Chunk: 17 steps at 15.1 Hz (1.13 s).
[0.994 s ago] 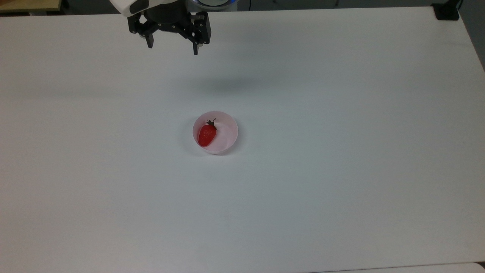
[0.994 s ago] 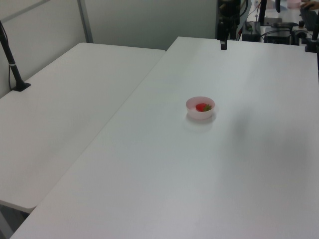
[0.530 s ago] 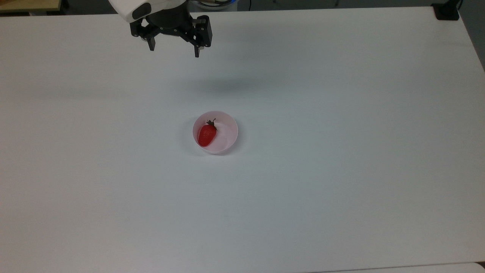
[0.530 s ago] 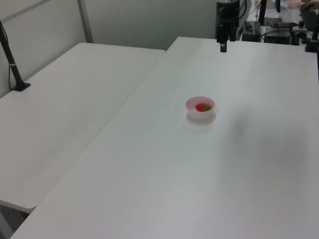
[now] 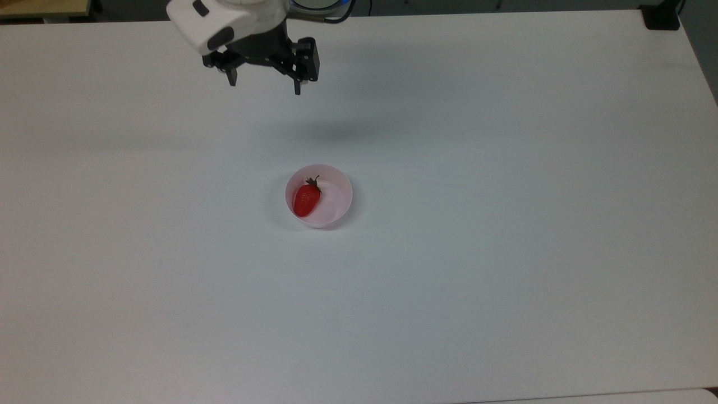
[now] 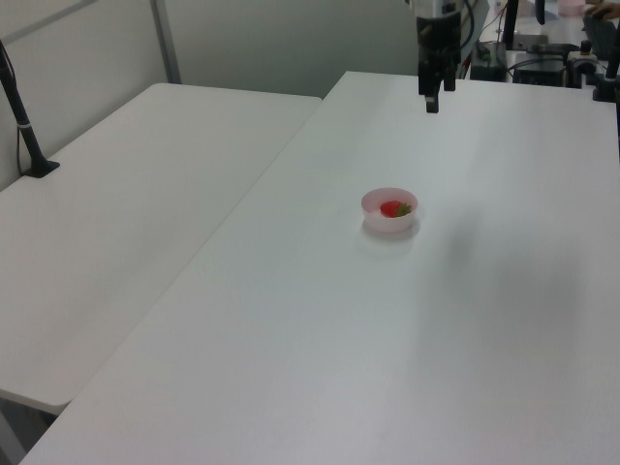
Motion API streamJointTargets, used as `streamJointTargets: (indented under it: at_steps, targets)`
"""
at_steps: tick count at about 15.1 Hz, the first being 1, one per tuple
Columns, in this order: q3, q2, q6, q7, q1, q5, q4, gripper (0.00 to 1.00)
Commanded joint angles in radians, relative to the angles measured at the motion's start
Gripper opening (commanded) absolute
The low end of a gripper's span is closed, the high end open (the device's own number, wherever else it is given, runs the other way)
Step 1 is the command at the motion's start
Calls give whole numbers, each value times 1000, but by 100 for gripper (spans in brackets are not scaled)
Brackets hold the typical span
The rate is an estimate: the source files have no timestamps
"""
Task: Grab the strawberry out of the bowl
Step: 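Move the open gripper down over the pink bowl toward the strawberry, then lower the gripper into the bowl and close it on the strawberry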
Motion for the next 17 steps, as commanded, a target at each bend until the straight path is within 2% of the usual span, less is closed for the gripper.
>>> streamJointTargets:
  at_steps: [1, 4, 10, 13, 16, 17]
  targets:
    - [13, 51, 75, 1, 37, -15, -18, 100]
    - [13, 103, 118, 3, 61, -17, -19, 100]
    - [15, 200, 276, 0, 60, -9, -19, 99]
    - [15, 223, 299, 14, 60, -2, -22, 87]
    - [19, 230, 328, 124, 61, -1, -51, 78]
    - [21, 232, 345, 164, 61, -1, -62, 78]
